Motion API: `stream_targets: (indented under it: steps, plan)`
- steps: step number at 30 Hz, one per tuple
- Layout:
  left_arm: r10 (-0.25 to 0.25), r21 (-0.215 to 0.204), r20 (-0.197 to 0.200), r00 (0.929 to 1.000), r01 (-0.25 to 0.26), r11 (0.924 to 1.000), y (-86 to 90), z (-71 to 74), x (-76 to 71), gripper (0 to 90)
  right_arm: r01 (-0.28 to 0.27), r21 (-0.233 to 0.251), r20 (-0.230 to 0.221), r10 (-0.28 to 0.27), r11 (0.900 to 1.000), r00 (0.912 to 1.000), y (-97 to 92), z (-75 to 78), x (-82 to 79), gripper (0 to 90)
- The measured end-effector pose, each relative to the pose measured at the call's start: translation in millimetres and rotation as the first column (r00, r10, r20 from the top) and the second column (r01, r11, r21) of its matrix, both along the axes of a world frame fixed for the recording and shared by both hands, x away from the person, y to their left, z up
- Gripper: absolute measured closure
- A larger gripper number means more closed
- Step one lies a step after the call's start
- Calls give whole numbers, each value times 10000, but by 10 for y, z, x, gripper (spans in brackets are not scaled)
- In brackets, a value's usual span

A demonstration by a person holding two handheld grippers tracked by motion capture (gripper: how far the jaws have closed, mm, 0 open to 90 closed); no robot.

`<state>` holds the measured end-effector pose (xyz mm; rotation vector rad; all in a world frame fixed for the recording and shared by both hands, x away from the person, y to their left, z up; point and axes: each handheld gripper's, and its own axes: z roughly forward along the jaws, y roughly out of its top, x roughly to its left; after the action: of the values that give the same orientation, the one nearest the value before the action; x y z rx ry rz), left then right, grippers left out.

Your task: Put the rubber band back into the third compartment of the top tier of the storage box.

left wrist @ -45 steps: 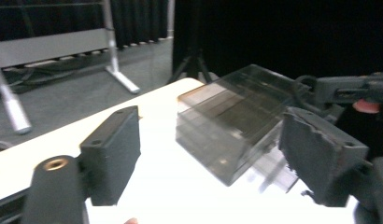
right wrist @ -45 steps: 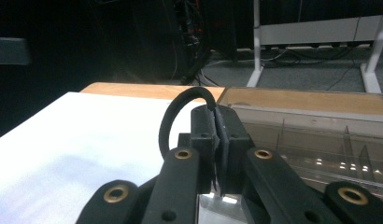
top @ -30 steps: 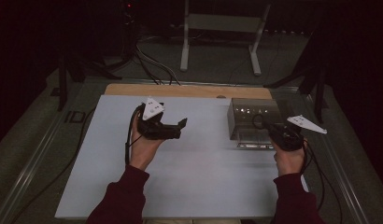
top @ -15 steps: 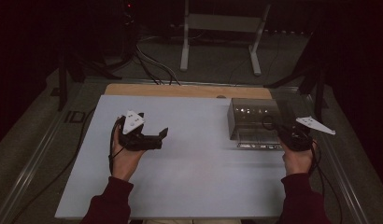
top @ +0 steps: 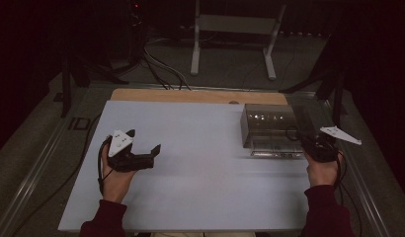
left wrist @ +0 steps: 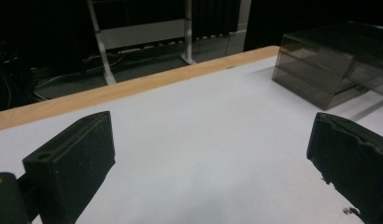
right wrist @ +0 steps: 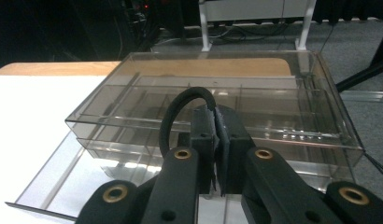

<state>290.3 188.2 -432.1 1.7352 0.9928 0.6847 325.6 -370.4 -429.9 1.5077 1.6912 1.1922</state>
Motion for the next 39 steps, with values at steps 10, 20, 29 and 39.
stream_targets:
  steps: [10,20,29,39]
  plan:
    - [353,60,-66,9994,-353,9994,148,-148,-99,19,179,-445,-325,-194,9988,9993,-57,-61,4,875]
    - [745,-16,-195,9970,-746,9972,315,-303,-209,19,610,-716,-869,-671,9956,9940,-170,-174,12,874]
    - [910,37,-196,9957,-910,9958,429,-332,-267,19,915,-966,-1117,-1021,9911,9885,-223,-215,33,874]
    - [1120,45,-289,9933,-1119,9937,538,-354,-313,19,1027,-1180,-1317,-1181,9877,9842,-243,-247,51,873]
